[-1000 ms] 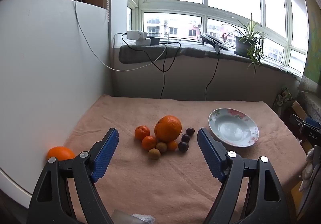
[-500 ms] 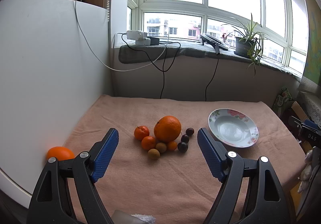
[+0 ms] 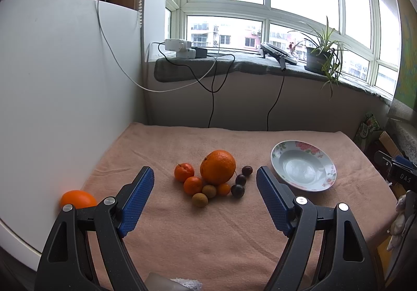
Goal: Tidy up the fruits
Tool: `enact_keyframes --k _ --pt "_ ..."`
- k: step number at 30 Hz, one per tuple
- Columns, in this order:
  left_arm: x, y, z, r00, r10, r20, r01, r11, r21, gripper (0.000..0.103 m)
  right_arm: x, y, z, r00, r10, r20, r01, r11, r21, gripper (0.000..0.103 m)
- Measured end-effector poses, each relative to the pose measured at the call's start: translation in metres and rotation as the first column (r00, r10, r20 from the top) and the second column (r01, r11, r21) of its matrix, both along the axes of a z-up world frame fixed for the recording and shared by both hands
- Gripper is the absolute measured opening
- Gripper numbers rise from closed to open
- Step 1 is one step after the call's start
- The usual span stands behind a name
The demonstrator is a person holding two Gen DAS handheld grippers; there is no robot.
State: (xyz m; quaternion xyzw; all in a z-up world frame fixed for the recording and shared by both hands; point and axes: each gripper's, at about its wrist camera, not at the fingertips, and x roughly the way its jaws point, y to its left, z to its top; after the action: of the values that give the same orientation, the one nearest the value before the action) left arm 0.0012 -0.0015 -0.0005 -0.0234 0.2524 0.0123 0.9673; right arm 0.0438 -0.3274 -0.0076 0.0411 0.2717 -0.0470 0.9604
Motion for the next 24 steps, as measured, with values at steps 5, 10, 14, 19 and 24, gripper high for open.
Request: enact_keyframes --k 5,10,14,19,24 --pt "-0.0001 0.0001 -0.0004 1.0 -0.001 0.001 0.001 1.0 0.001 0.081 0.0001 0.0001 0.0002 1.0 0.0 -0.002 0.0 1.0 0.001 0.103" --pt "-0.0002 -0.0002 -0.0004 1.0 0.0 0.0 0.0 1.0 0.0 0.081 0.0008 0.0006 -0.0008 1.0 0.001 -0.005 -0.001 1.0 0.002 0.103" --pt "-0.0003 -0.0005 -0.0007 1.0 0.0 -0.002 0.0 1.0 -0.001 0.081 0.0009 0.0007 -0.0011 1.0 0.001 -0.006 -0.001 1.0 0.002 0.103" --pt "0.0001 -0.0008 -0.0009 1.0 0.0 -0.003 0.0 1.0 -0.001 0.081 0.0022 0.0021 -0.0024 1.0 0.003 -0.011 -0.003 1.0 0.003 0.103" --pt "0.0005 -0.001 -0.0012 1.0 -0.001 -0.004 0.001 1.0 -0.001 0.081 0.0022 0.002 -0.0021 1.0 0.003 -0.011 -0.003 1.0 0.003 0.103"
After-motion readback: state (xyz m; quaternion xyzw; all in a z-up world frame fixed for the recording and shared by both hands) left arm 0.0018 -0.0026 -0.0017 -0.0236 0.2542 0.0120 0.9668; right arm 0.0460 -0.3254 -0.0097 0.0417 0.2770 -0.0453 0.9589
